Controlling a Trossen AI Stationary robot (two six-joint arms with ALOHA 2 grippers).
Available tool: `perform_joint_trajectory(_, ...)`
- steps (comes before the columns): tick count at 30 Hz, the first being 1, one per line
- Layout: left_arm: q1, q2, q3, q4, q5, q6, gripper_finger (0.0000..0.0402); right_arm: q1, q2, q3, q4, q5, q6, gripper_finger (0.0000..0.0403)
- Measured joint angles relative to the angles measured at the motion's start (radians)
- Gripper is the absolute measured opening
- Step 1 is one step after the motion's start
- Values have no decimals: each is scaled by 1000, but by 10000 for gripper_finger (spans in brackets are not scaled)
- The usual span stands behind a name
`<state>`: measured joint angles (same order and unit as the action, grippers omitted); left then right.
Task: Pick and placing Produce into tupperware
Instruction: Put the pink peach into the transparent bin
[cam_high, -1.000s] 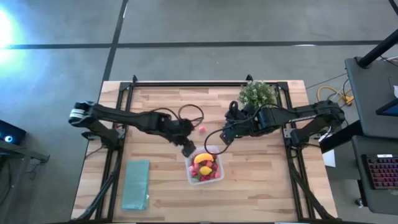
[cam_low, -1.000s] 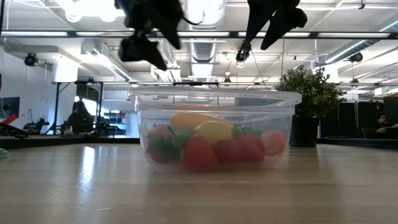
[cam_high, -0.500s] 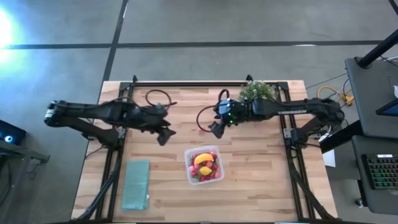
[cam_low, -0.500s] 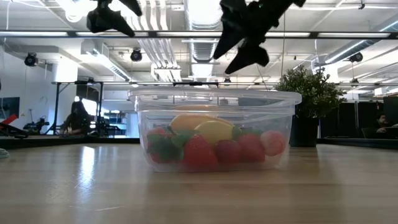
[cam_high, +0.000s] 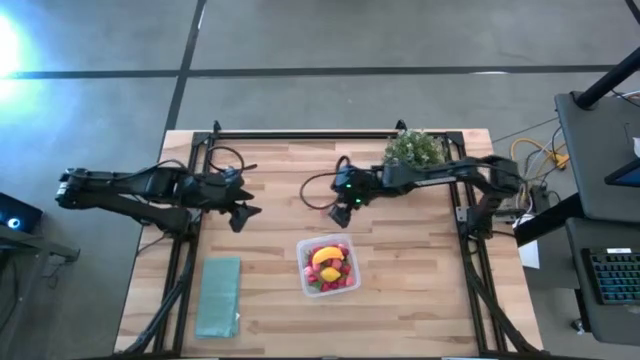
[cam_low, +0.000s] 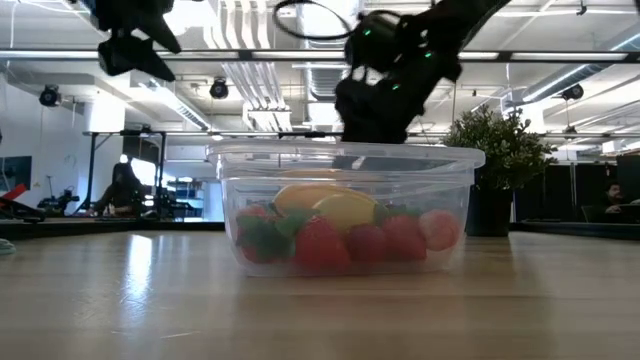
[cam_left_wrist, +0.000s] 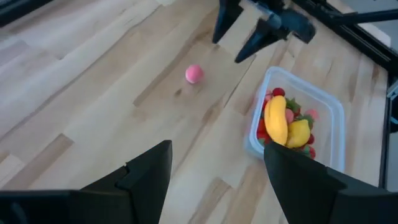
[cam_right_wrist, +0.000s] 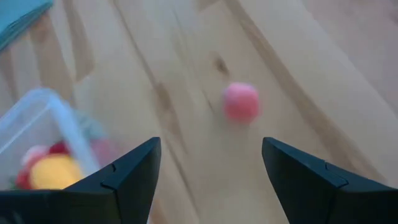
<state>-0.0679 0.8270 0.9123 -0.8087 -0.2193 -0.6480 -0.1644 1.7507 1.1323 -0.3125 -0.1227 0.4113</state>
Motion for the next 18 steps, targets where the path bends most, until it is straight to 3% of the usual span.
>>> perform_joint_trajectory(11,2,-62,-119,44,-7,-52,240,0,251,231,-138,67,-175,269)
perform_joint_trajectory(18,3,-75,-176,45,-132,-21,240,0,276,238,-147,65,-249,258)
